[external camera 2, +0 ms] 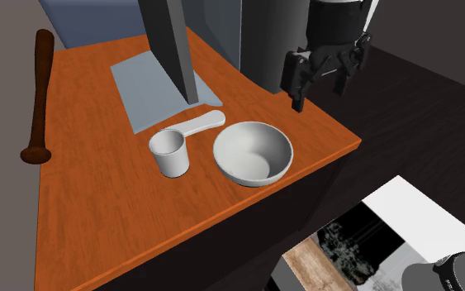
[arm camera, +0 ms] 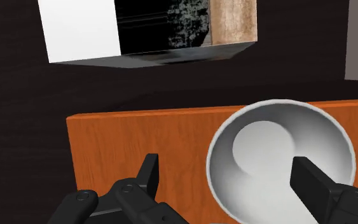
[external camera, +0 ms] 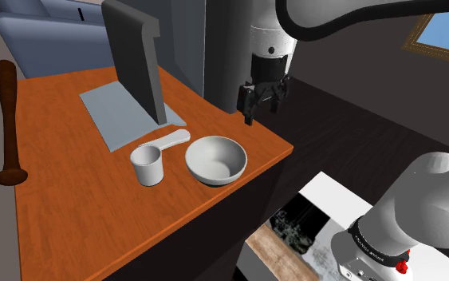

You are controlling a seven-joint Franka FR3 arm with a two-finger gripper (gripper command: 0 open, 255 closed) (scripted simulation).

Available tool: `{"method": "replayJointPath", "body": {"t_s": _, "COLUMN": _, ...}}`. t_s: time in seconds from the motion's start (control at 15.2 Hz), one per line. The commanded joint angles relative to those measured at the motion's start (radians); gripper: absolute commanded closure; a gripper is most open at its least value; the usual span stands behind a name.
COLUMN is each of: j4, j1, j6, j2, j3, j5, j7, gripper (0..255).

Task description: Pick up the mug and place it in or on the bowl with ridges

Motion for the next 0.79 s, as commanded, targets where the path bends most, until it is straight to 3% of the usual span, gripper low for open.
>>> {"method": "replayJointPath", "body": {"t_s": 0.0, "j4": 0.024, "j1": 0.026, "j6": 0.134, "j2": 0.104, "j3": 0.045, "j5": -0.005, "j7": -0.02, "gripper": 0}}
{"method": "replayJointPath", "body": {"t_s": 0.2, "j4": 0.077, "j1": 0.114, "j6": 0.185, "j2": 0.207, "j3": 0.018, "j5": -0.048, "j7": 0.065, "gripper": 0}}
{"method": "replayJointPath", "body": {"t_s": 0.26, "j4": 0.05, "j1": 0.065, "j6": 0.029, "j2": 0.08, "j3": 0.001, "j5": -0.036, "j7": 0.578, "gripper": 0}}
{"method": "replayJointPath", "body": {"t_s": 0.4, "j4": 0.057, "j1": 0.098, "j6": 0.057, "j2": 0.111, "j3": -0.017, "j5": -0.043, "j7": 0.596, "gripper": 0}}
{"method": "replayJointPath", "body": {"t_s": 0.73, "j4": 0.109, "j1": 0.11, "j6": 0.185, "j2": 0.259, "j3": 0.022, "j5": -0.049, "j7": 0.647, "gripper": 0}}
